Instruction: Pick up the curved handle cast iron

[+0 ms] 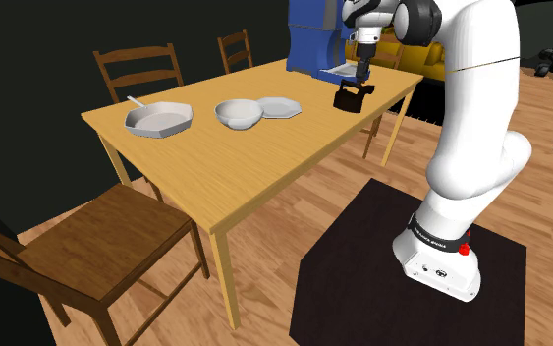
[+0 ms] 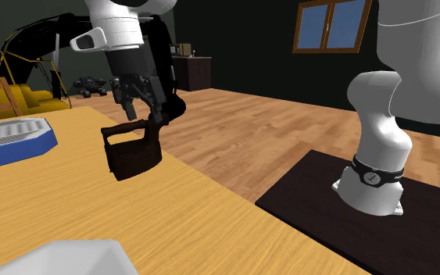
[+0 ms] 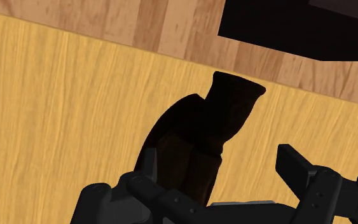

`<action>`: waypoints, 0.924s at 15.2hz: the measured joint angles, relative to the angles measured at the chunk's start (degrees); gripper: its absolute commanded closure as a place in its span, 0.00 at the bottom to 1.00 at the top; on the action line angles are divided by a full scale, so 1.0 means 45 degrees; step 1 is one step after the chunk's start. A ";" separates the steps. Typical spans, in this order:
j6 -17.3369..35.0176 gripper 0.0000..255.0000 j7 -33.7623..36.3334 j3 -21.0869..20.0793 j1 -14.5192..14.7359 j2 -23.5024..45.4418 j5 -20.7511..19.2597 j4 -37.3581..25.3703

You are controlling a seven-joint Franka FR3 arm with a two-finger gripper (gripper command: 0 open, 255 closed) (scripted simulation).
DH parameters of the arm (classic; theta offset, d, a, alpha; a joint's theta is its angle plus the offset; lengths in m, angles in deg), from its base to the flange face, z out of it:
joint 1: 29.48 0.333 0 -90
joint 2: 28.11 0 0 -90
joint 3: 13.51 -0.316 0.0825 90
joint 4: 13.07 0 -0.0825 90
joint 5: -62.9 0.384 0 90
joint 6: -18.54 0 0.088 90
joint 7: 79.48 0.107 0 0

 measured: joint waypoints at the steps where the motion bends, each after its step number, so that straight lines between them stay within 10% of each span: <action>1: 0.0171 0.00 -0.0029 -0.0006 0.0006 0.0010 0.0013 0.0164; 4: 0.0600 0.00 -0.0071 -0.0050 0.0005 0.0163 0.0094 0.0461; 5: 0.0658 1.00 -0.0070 -0.0058 0.0009 0.0183 0.0105 0.0502; 14: 0.0727 1.00 -0.0082 -0.0065 0.0005 0.0200 0.0126 0.0522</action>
